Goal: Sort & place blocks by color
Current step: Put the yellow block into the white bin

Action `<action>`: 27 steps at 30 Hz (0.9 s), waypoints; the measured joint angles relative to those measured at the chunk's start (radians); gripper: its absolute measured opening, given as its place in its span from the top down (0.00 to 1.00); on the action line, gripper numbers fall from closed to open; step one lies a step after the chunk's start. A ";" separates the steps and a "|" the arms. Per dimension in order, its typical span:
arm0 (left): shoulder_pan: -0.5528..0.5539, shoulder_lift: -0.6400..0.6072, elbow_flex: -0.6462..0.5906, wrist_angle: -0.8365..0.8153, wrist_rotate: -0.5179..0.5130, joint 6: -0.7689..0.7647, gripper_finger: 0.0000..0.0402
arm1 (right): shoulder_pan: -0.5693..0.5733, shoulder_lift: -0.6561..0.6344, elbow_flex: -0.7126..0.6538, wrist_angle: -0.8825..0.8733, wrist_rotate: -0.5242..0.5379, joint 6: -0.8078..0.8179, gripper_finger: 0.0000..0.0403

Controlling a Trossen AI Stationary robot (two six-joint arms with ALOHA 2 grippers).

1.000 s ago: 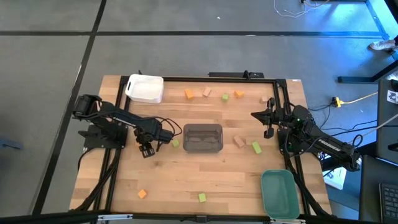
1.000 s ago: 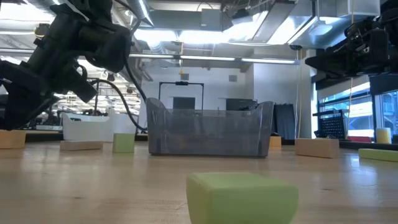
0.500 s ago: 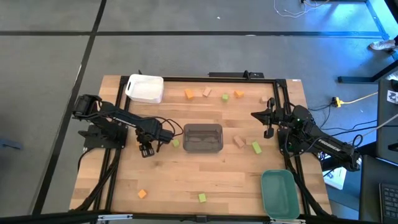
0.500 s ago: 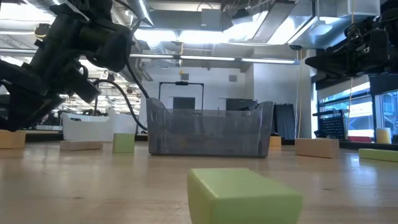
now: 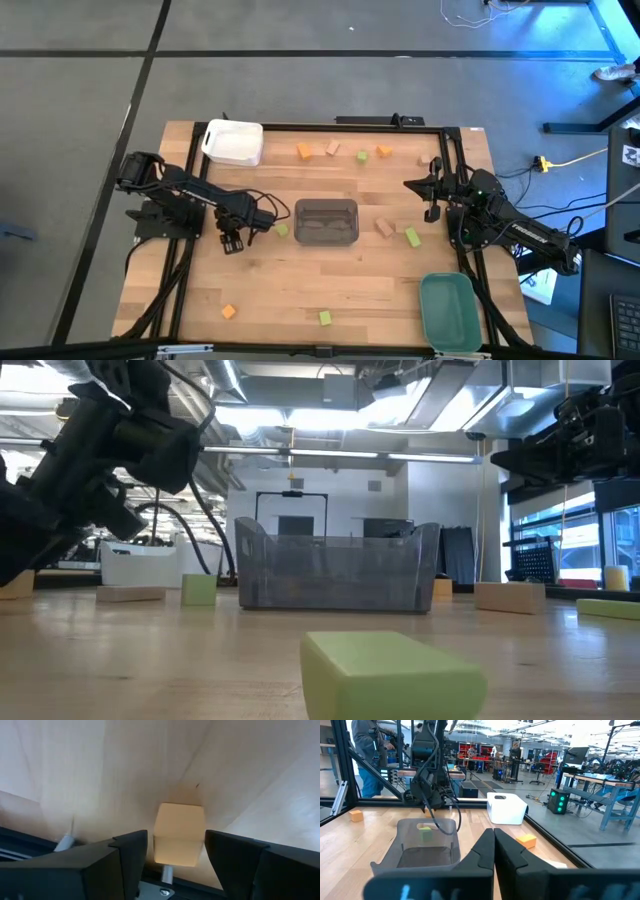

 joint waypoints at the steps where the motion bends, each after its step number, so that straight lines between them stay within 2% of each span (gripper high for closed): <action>1: 0.000 0.000 -0.005 0.008 0.005 0.000 0.54 | 0.000 0.000 0.000 0.000 0.000 0.000 1.00; 8: 0.000 0.000 -0.013 0.040 0.030 -0.022 0.73 | 0.000 0.000 0.000 0.000 0.000 0.000 1.00; 14: 0.000 -0.021 0.016 0.023 0.026 -0.030 0.73 | 0.000 0.000 0.000 0.000 0.000 0.000 1.00; 17: 0.002 -0.046 0.089 -0.024 -0.009 -0.039 0.73 | 0.000 0.000 0.000 0.000 0.000 0.000 1.00; 21: 0.014 -0.080 0.238 -0.146 -0.137 -0.062 0.73 | 0.000 0.000 0.000 0.000 0.000 0.000 1.00; 27: 0.161 -0.081 0.463 -0.254 -0.250 -0.089 0.73 | 0.000 0.000 0.000 0.000 0.000 0.000 1.00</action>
